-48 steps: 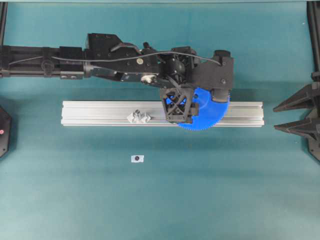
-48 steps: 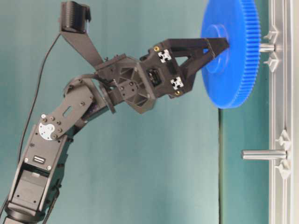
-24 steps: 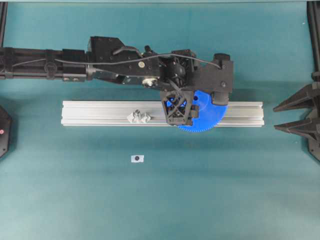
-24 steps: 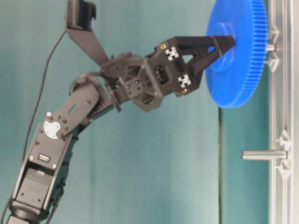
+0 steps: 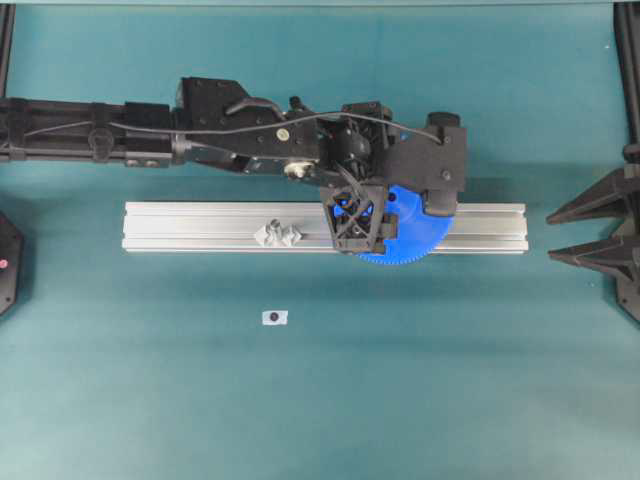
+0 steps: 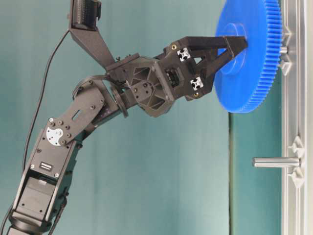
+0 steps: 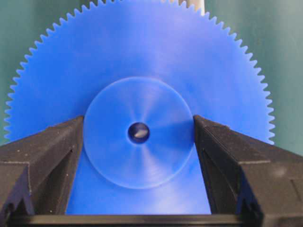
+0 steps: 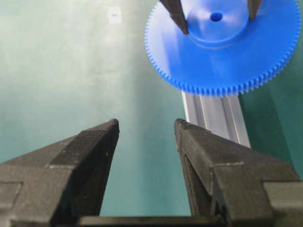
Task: Insert the large gear onto the shaft.
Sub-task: 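Push the gear down onto the shaft with the left gripper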
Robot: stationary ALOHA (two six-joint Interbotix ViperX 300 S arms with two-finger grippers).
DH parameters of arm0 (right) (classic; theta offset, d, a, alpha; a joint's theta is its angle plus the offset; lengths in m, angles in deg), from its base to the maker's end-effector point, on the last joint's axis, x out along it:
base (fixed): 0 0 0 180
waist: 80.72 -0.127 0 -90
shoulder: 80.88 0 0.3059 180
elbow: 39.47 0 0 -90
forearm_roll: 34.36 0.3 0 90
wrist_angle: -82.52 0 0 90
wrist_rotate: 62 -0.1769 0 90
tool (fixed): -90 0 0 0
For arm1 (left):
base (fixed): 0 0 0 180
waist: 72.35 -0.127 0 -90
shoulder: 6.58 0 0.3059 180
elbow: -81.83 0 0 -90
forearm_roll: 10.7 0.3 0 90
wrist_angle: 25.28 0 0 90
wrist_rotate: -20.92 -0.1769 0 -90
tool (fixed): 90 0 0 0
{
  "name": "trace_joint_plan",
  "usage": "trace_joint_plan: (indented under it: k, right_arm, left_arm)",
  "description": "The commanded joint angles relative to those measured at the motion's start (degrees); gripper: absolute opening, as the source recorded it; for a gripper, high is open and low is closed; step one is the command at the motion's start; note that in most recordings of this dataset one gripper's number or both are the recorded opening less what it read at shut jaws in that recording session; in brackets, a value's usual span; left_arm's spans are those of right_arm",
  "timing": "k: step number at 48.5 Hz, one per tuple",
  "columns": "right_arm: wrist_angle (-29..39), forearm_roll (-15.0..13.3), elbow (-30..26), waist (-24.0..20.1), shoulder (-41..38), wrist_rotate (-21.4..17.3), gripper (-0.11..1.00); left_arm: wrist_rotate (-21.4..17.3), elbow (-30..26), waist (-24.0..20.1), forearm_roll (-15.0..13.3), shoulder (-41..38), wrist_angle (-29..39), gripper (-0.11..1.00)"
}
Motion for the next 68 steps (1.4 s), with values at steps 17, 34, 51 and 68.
trace_joint_plan:
  k: [17,34,51,68]
  right_arm:
    - [-0.44,0.09,-0.7,0.09,-0.44,-0.44,0.58]
    - [-0.44,0.18,-0.7,0.09,-0.44,-0.53,0.58]
    - [-0.53,0.09,-0.53,0.09,-0.44,-0.53,0.58]
    - [-0.97,0.09,-0.53,0.09,-0.44,-0.53,0.58]
  left_arm:
    - [0.18,-0.79,-0.7,0.09,0.18,-0.26,0.78]
    - [-0.18,-1.23,-0.62,0.09,0.35,-0.26,0.85]
    - [-0.26,-1.85,0.62,0.09,0.44,-0.26,0.85]
    - [-0.26,-3.6,1.14,0.09,0.44,-0.26,0.85]
